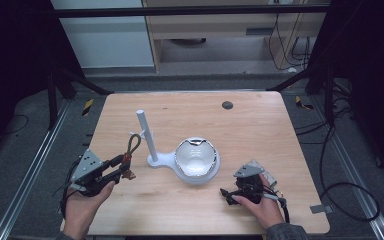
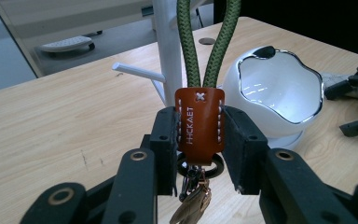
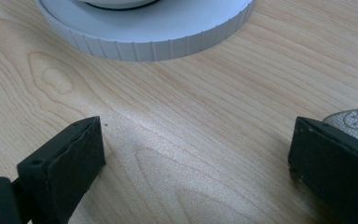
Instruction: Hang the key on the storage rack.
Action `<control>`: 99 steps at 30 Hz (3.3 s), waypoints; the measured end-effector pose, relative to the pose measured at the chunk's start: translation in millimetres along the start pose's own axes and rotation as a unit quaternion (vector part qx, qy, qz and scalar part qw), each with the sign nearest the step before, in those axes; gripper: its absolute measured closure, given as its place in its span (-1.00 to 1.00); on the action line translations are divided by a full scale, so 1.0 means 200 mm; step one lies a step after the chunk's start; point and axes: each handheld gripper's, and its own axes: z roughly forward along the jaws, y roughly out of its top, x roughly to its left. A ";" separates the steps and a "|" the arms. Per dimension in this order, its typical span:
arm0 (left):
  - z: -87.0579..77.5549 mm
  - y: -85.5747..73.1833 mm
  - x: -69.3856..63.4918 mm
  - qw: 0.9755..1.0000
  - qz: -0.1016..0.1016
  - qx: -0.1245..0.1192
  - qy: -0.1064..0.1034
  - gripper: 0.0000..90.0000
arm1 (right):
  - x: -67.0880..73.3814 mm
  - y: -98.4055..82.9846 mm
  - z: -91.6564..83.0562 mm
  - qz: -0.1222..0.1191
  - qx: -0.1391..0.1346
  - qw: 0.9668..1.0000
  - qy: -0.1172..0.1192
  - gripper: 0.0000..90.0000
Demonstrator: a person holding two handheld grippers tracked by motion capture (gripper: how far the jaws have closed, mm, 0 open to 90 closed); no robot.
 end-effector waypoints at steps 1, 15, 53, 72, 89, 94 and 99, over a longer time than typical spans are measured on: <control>0.01 0.01 0.00 1.000 -0.001 0.000 -0.001 0.47 | 0.00 0.00 0.00 0.001 -0.001 1.000 0.001 -0.92; 0.10 0.00 0.01 1.000 -0.005 0.014 0.005 0.47 | 0.00 0.00 0.00 -0.002 -0.002 1.000 0.000 -0.92; 0.29 -0.02 0.02 0.998 -0.026 0.049 0.009 0.44 | 0.00 0.00 -0.01 -0.001 0.000 1.000 0.001 -0.92; 0.42 -0.36 0.08 0.993 -0.027 0.112 0.027 -0.74 | 0.01 0.00 0.00 0.015 0.000 1.000 -0.009 -0.93; 0.48 -0.48 0.16 0.983 -0.046 0.168 0.054 -0.88 | -0.21 0.16 -0.46 -0.029 0.107 0.993 -0.050 -0.73; 0.49 -0.49 0.16 0.982 -0.048 0.173 0.053 -0.88 | -0.29 0.13 -0.49 -0.006 0.116 0.992 -0.053 -0.79; 0.49 -0.50 0.16 0.982 -0.052 0.172 0.054 -0.90 | -0.34 0.11 -0.49 0.016 0.124 0.991 -0.055 -0.83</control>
